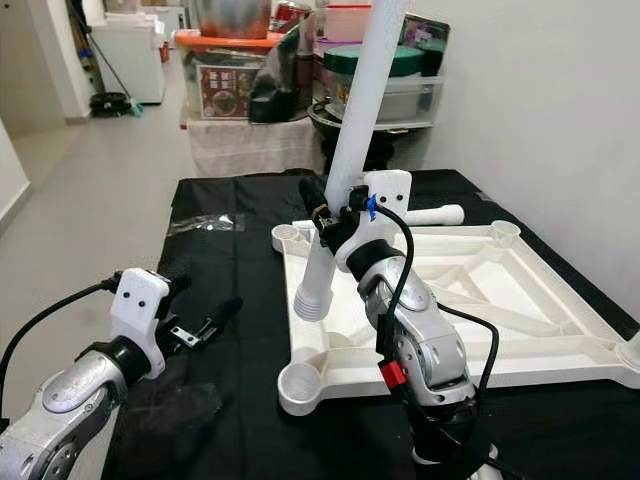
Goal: Building children table
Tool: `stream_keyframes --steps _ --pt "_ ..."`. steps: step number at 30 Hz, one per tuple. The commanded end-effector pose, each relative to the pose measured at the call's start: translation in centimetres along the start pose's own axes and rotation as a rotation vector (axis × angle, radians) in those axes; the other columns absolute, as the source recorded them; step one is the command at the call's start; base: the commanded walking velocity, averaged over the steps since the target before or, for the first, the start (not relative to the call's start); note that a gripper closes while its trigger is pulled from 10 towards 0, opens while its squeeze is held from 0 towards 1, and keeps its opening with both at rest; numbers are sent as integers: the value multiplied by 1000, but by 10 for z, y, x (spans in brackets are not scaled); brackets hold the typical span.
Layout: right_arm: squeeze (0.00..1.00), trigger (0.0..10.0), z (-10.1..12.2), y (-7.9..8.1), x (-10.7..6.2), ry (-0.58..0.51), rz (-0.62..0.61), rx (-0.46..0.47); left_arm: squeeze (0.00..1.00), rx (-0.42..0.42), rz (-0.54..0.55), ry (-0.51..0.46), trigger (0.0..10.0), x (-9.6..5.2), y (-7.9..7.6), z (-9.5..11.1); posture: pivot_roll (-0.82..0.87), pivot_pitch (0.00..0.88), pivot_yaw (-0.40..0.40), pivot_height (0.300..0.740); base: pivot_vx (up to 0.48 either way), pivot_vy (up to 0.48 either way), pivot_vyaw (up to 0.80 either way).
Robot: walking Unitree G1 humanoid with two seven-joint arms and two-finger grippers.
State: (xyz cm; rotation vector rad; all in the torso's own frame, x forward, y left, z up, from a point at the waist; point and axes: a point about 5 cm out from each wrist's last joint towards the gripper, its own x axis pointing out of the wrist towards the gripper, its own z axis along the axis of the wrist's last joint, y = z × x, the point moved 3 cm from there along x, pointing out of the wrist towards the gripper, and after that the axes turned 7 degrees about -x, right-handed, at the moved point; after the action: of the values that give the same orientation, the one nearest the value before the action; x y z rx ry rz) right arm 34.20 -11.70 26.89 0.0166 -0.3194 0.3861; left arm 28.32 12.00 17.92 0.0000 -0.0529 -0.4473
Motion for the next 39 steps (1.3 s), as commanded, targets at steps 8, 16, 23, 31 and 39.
stream_keyframes --steps 8,16,23,31,39 --pt "0 10000 -13 0 -12 63 21 -45 0 18 10 93 10000 -11 2 -27 62 0 -31 740 0 0 0" --pt "0 10000 -18 0 -15 79 14 -44 0 11 16 82 10000 -9 2 -26 64 0 -31 740 0 0 0" --pt "0 10000 -18 0 -11 78 -7 -10 0 19 -8 63 10000 -8 -2 -23 69 0 -34 740 0 274 -395" --pt "0 10000 -17 2 -9 70 1 -22 0 29 1 45 10000 -7 -2 -21 72 0 -36 740 0 340 -295" --pt "0 10000 -17 1 -8 67 -3 -27 0 4 8 35 10000 -7 -2 -20 73 0 -37 740 0 0 0"
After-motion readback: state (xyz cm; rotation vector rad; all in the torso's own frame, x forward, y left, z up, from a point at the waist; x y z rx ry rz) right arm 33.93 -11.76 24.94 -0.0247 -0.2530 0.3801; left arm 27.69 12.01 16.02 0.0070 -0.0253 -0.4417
